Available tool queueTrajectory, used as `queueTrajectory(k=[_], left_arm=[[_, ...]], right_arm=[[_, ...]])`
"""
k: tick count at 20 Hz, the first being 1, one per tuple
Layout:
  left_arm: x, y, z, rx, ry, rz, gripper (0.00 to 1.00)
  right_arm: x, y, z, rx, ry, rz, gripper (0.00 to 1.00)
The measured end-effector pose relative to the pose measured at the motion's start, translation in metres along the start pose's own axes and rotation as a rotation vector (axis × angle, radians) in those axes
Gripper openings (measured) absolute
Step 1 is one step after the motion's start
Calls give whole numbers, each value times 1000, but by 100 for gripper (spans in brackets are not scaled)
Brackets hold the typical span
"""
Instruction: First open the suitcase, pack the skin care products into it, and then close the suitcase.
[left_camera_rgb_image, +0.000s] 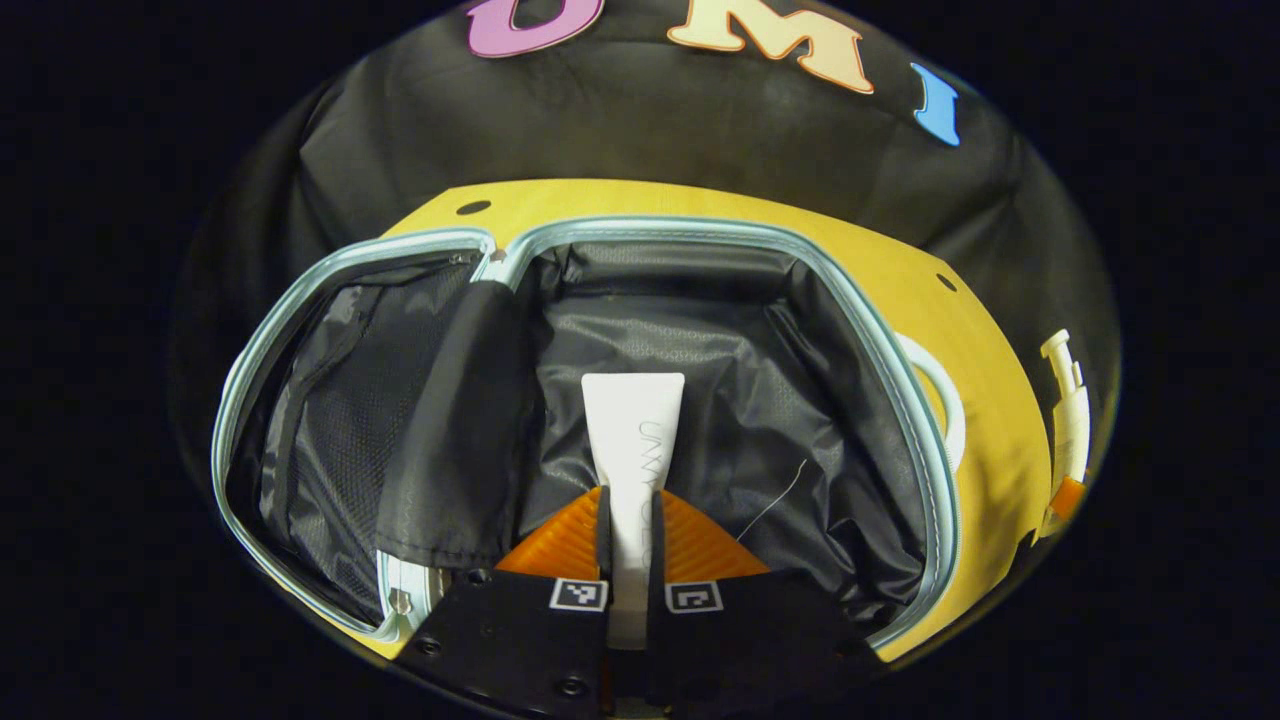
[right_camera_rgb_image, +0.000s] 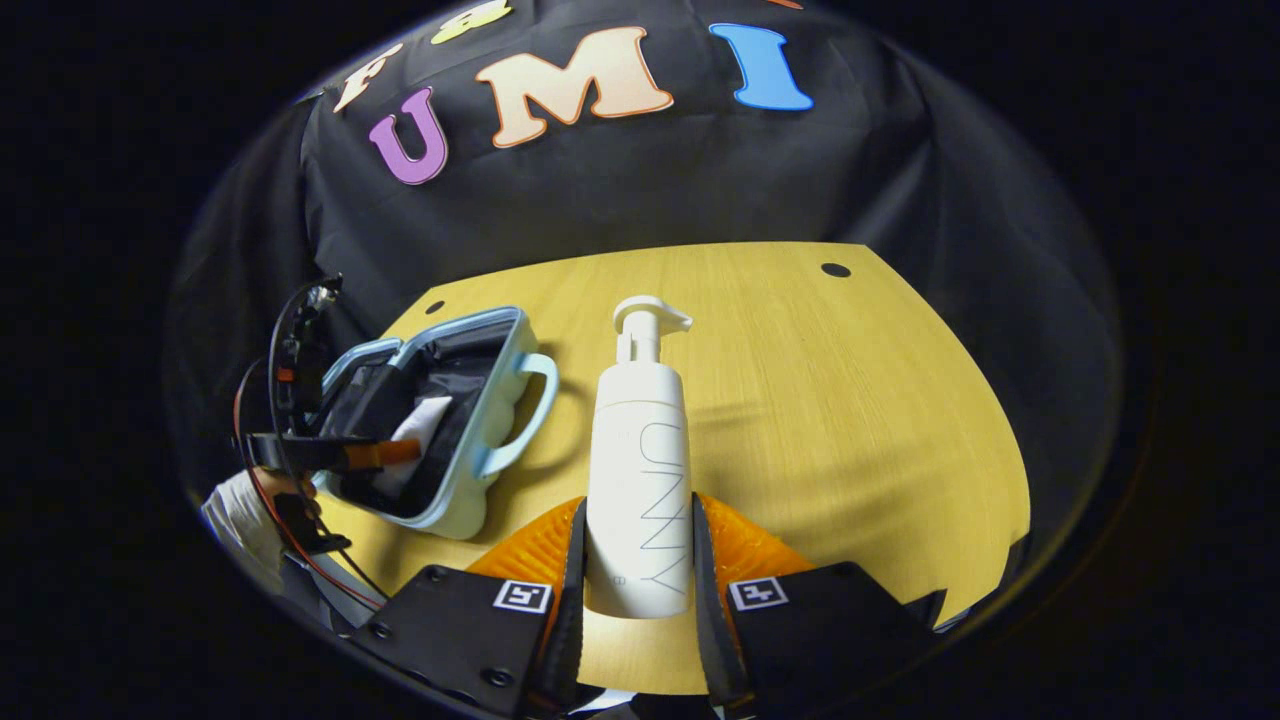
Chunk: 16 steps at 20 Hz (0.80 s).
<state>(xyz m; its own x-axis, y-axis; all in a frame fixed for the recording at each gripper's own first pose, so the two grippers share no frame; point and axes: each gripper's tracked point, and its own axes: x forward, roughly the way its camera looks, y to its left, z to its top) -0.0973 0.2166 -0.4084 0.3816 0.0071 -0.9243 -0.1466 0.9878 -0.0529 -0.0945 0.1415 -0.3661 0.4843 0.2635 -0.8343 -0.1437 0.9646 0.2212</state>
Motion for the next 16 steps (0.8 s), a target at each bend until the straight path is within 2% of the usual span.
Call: queueTrajectory(k=[2,4,5,8,10,12,16], left_arm=[[3,-1,-2,-32,-5,-24,20],[-10,-2,4,-57,-55,-44,48],[-18,-4,13,-63,-98,-66,57],[-48,2,40,2,-199,-75,78],[-69,12,58,14,-255,-79,85],[-93,33,66,-15,-277,-78,85],[-120,95,70,-55,-315,6,85]], right_arm=[[1,22,10,15,-3,26,50],[5,47,18,18,0,57,50],[9,61,21,13,0,71,50],[26,106,18,-11,18,114,49],[39,132,14,-13,42,139,50],[52,157,7,0,68,163,49],[85,187,-11,-21,121,156,50]])
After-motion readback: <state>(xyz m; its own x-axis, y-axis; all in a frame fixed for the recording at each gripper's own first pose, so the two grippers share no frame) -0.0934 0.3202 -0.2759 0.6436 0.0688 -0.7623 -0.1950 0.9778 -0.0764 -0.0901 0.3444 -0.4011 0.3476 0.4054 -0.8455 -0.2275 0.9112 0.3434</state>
